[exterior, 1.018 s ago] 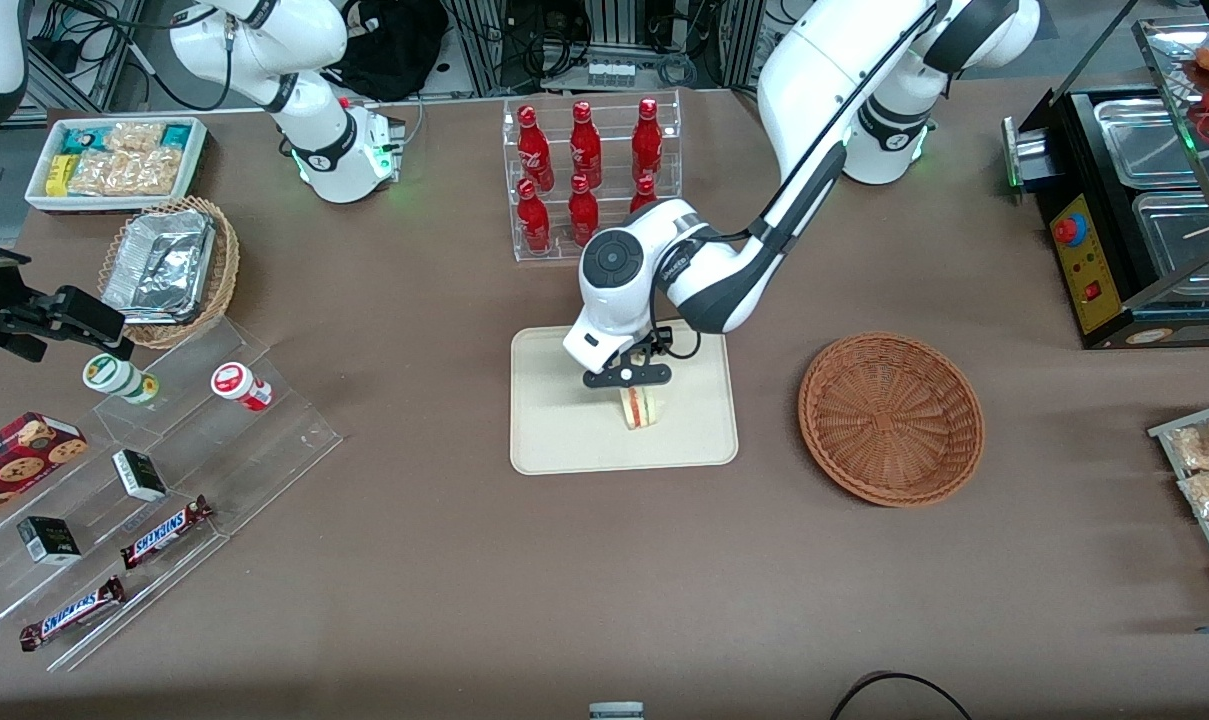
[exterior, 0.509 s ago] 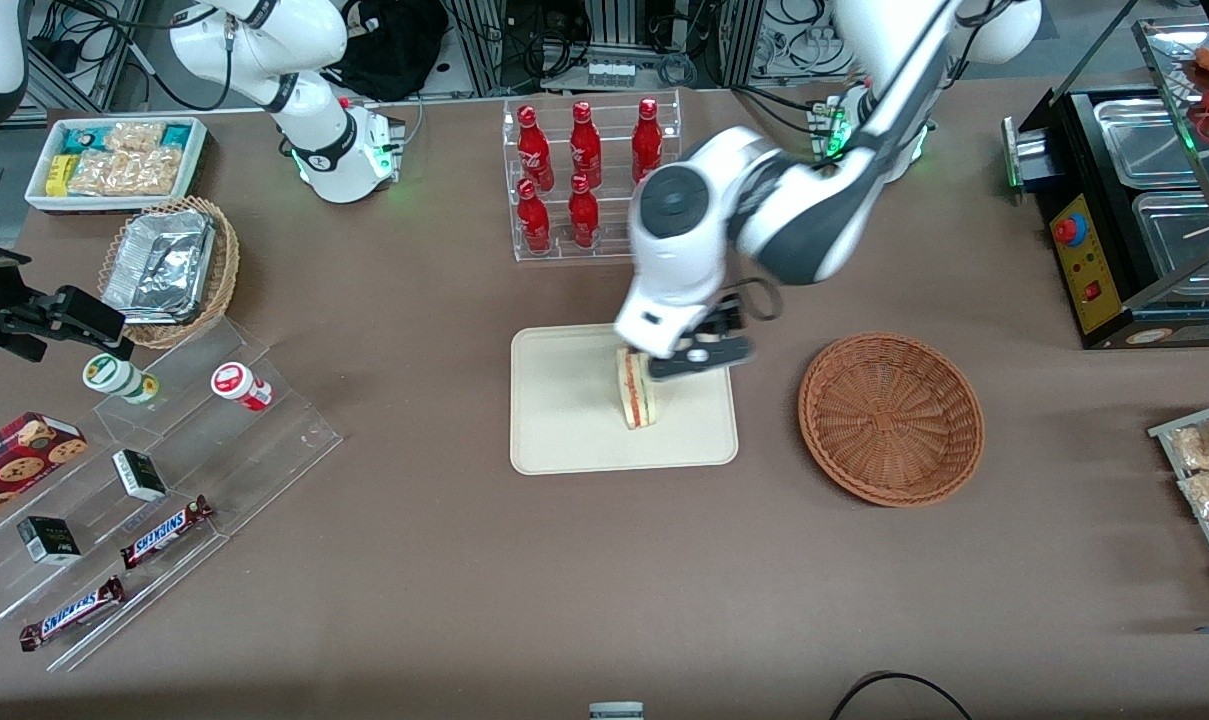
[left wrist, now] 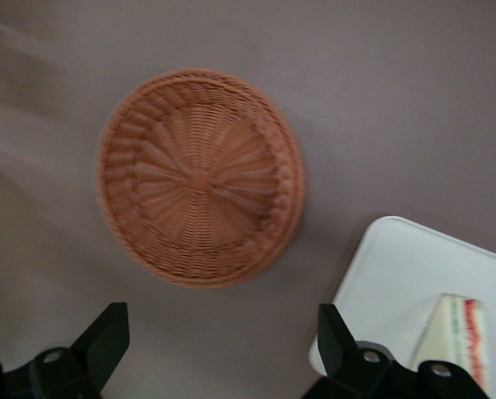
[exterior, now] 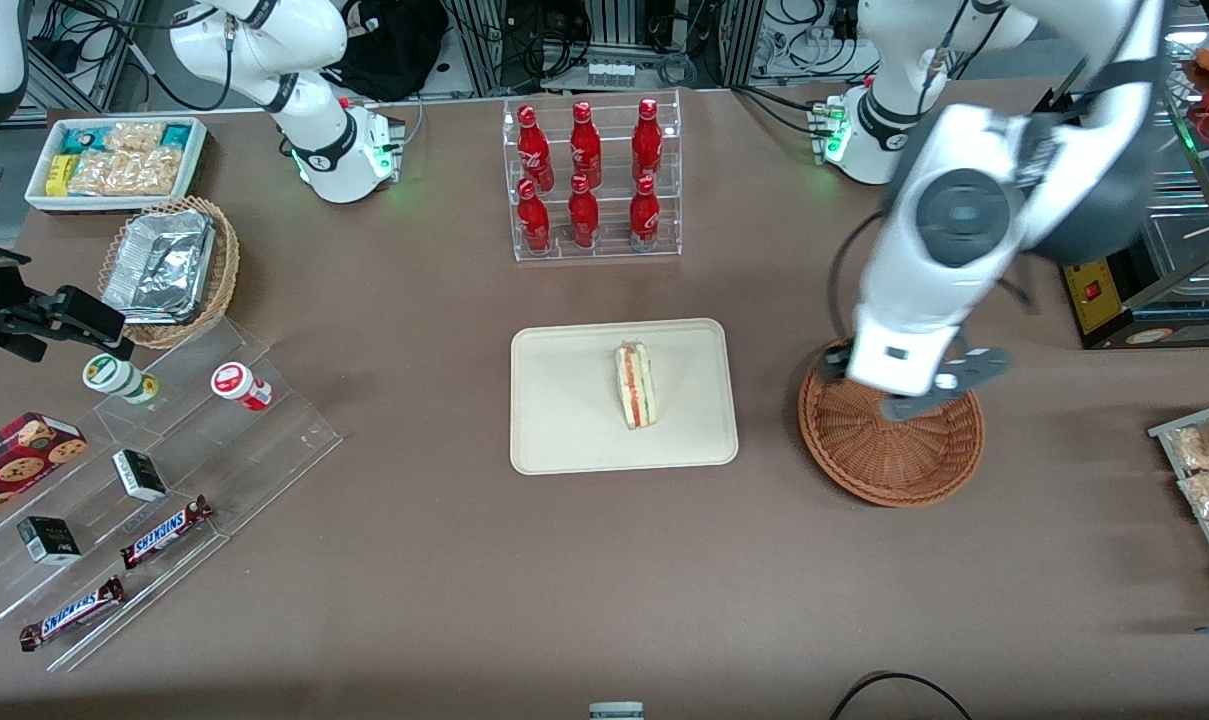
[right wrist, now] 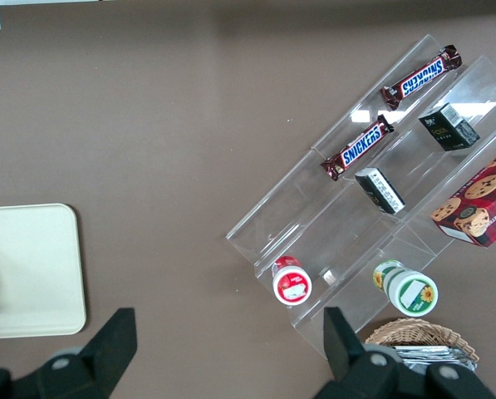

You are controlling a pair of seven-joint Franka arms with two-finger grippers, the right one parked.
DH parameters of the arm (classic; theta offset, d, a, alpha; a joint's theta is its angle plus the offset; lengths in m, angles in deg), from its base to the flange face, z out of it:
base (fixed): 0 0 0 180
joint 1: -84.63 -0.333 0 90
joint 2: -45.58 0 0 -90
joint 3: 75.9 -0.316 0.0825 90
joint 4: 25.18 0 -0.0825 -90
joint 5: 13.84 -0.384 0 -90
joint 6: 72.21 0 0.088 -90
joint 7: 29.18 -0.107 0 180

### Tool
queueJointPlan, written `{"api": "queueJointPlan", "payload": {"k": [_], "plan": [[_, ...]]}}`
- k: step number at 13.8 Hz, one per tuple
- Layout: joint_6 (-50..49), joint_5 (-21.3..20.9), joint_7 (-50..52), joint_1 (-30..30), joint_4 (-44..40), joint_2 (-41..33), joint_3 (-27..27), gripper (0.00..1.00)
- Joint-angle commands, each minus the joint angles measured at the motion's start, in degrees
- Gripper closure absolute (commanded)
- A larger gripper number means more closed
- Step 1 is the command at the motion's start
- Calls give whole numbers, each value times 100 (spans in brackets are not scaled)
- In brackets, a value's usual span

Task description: Place sandwich from basket to tray

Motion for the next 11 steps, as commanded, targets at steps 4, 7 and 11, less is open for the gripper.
{"api": "queueJointPlan", "payload": {"k": [4, 7, 11], "plan": [[-827, 685, -1988, -1005, 102, -843, 66, 0], [-1222, 694, -2482, -1129, 172, -1194, 40, 0], [-1539, 694, -3264, -1375, 190, -1415, -12, 0]]}}
